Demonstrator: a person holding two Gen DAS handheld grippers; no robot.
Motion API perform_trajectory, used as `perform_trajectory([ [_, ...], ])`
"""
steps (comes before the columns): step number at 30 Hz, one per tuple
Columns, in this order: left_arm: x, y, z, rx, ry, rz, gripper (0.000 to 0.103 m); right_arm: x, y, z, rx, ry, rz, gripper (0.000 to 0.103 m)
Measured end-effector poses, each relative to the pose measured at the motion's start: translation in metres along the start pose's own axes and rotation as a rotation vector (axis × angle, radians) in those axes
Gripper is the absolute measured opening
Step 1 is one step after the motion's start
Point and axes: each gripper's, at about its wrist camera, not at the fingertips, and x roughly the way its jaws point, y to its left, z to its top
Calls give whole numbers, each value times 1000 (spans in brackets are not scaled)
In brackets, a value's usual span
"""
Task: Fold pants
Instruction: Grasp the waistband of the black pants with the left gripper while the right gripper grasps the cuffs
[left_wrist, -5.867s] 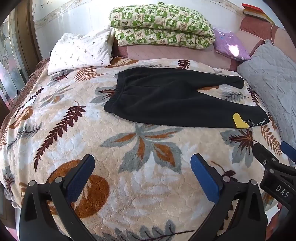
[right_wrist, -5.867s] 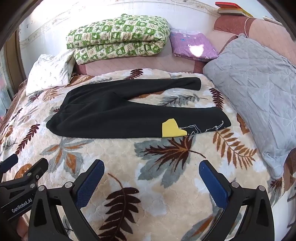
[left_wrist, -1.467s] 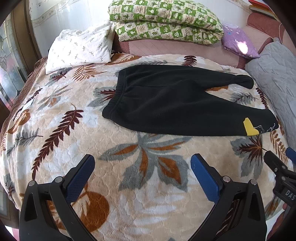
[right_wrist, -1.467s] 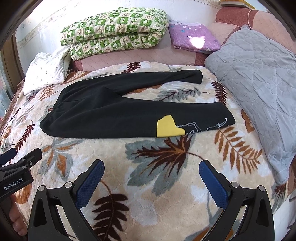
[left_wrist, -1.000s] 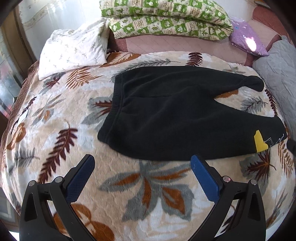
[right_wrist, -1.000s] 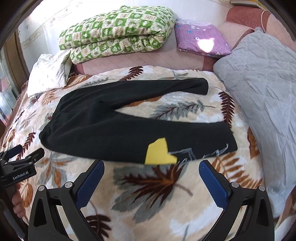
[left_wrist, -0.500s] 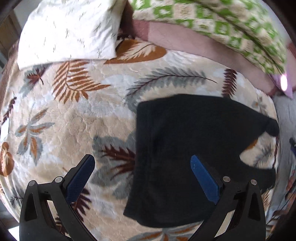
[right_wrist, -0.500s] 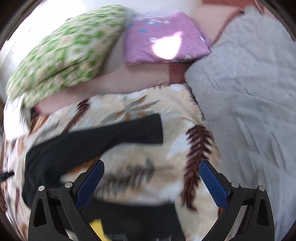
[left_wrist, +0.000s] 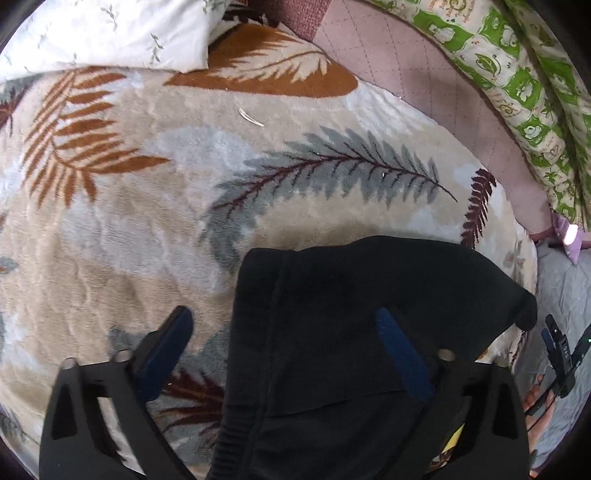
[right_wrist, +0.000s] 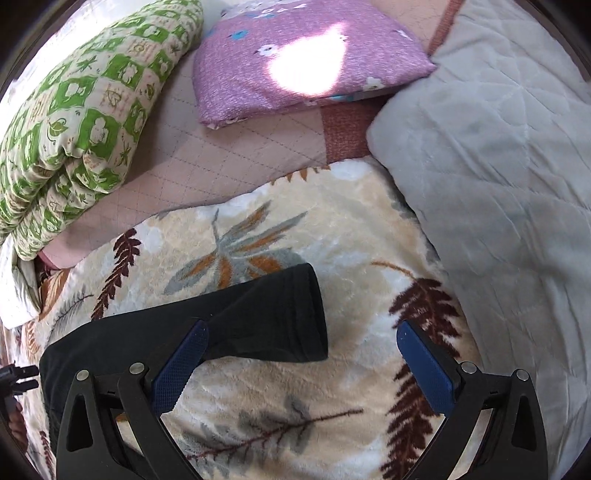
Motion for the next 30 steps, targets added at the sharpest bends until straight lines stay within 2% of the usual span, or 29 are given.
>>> perform_trajectory([
  [1, 3, -1, 1, -5, 13, -15, 65, 1, 0, 3, -1, 5, 5, 103],
  [2, 5, -2, 1, -6, 34, -28, 59, 3, 0, 5, -1, 10, 9, 103],
  [4, 5, -7, 1, 17, 27, -4, 33, 8, -5, 13, 10, 35, 30, 103],
  [5, 4, -10, 0, 33, 24, 2, 31, 12, -8, 19, 22, 50, 39, 103],
  [9, 2, -13, 2, 36, 21, -12, 31, 31, -11, 34, 28, 129, 96, 102],
  [14, 1, -10, 5, 32, 42, -19, 31, 54, -7, 43, -27, 240, 25, 95],
  [18, 3, -11, 5, 40, 49, -14, 31, 68, -12, 46, 0, 294, 59, 90],
  [21, 1, -7, 4, 34, 51, -4, 31, 78, -9, 43, 21, 343, 123, 60],
  [22, 1, -8, 5, 28, 48, -1, 31, 80, -7, 43, 18, 348, 130, 46],
  [23, 2, -10, 5, 20, 42, 3, 31, 81, -3, 42, 10, 349, 129, 32],
  [25, -1, -10, 6, 2, 24, 9, 31, 79, 3, 42, -12, 330, 103, 17],
  [30, -14, -17, 2, 3, -19, 23, 28, 48, 5, 44, -54, 210, 103, 11],
])
